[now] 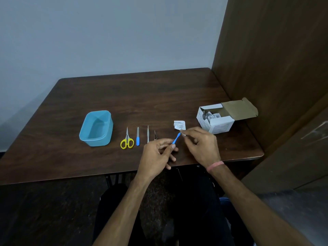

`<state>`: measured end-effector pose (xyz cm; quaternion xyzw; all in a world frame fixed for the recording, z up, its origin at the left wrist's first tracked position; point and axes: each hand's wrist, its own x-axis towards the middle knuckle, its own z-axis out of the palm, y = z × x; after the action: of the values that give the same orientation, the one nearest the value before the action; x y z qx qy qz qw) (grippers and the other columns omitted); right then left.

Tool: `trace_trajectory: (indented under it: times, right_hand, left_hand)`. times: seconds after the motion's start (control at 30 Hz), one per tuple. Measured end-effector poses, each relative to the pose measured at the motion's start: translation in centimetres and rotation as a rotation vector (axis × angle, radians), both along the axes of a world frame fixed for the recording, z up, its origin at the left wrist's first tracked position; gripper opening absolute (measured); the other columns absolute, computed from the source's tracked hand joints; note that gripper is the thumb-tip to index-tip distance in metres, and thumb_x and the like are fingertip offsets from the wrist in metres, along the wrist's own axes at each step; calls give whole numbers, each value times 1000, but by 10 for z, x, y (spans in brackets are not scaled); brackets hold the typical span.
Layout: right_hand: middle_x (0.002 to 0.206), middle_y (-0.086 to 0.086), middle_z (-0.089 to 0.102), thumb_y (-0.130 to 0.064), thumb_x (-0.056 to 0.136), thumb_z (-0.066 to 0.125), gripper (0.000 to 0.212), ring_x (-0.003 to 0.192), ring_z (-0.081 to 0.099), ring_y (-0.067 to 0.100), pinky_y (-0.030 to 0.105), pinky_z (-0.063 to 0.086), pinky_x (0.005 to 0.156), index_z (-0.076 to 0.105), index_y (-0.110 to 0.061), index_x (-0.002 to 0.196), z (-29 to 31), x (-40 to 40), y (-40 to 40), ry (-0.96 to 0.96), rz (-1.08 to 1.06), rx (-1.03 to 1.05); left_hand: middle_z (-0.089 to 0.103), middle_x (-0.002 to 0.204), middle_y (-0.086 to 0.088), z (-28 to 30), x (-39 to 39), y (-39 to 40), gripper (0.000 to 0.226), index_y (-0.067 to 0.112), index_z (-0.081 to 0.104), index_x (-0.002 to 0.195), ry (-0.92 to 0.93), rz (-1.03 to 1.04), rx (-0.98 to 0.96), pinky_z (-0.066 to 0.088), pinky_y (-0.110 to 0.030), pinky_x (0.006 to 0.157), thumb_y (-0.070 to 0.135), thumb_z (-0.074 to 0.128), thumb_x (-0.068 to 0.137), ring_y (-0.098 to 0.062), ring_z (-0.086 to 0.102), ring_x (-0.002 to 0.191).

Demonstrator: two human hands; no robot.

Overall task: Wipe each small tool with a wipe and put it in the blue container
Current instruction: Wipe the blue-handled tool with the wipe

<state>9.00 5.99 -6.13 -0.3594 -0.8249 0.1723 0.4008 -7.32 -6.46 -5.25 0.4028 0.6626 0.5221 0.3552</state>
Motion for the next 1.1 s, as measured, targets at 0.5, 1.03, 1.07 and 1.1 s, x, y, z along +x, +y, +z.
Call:
trace_trajectory:
  times: [0.5,1.03,1.07,1.1]
  right_hand:
    - [109,-14,79,-11,93,83,27,67,55,-14,16,53,69,87,-25,116,0,1,-1,-29,42,14]
    - [108,-14,79,-8,92,84,28,67,60,-2,21,56,69,87,-24,114,3,1,-4,-17,55,-8]
    - [107,-14,79,-8,92,83,27,68,60,-3,19,54,69,87,-24,114,3,1,-5,-24,54,-8]
    - [105,-14,79,-9,92,83,26,67,59,-5,14,51,69,87,-24,112,4,0,-4,-19,30,-18]
  left_hand:
    - [86,102,0,-3,-1,0,29,8,75,138,6,3,-1,60,-30,46,15,72,110,-17,79,70]
    - [86,102,2,0,0,-1,28,9,76,137,2,9,-5,60,-29,46,15,72,110,-15,78,70]
    - [86,102,2,0,0,-1,28,9,76,137,3,11,-6,60,-29,46,15,72,110,-15,78,69]
    - [86,102,3,0,0,-1,28,9,76,137,5,11,-6,60,-29,46,15,72,110,-16,78,69]
